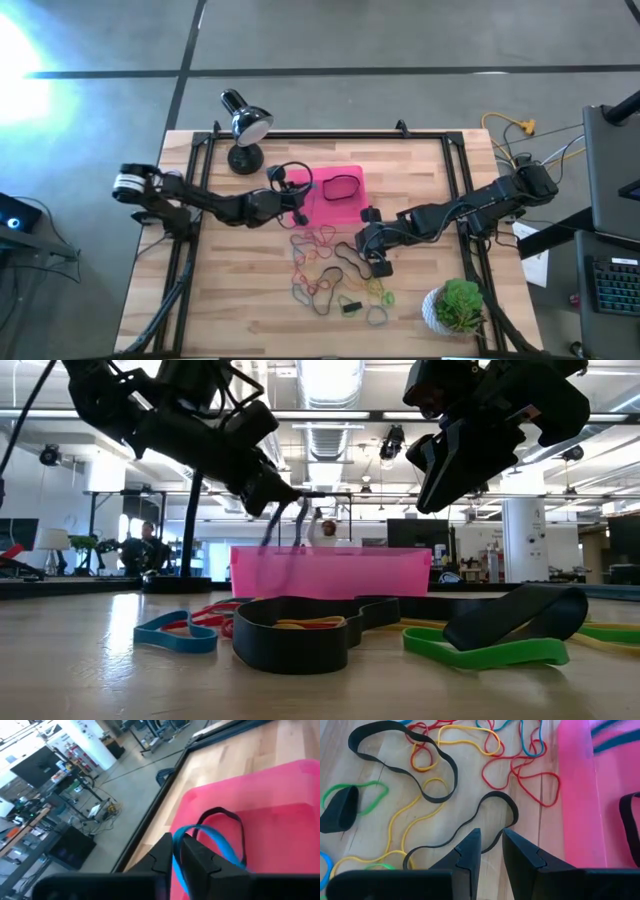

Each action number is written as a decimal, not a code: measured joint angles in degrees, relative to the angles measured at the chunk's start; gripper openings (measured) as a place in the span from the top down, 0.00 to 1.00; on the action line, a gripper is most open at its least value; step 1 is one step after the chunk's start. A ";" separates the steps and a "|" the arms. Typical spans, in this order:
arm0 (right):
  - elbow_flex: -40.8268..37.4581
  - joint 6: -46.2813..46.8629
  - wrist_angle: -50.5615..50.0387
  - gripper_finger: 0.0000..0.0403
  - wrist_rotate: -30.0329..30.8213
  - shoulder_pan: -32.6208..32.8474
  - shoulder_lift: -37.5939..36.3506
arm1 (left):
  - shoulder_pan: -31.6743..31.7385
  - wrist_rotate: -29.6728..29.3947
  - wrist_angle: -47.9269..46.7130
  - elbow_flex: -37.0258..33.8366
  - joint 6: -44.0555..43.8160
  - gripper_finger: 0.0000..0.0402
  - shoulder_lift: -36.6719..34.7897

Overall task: Pick and place rubber bands into bin
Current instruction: Put the blue rubber band into the red bin

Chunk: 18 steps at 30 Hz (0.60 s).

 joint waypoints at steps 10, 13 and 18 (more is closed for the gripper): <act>-0.81 7.13 1.84 0.83 -0.07 0.01 1.24 | -0.63 0.16 -0.07 0.44 0.11 0.81 0.52; -1.55 8.06 2.05 0.83 -0.15 0.41 3.30 | -1.57 0.18 -0.07 0.44 0.05 0.81 0.51; -1.90 8.19 3.21 0.83 -0.17 0.50 7.70 | -2.96 0.13 -0.07 0.44 0.03 0.81 0.49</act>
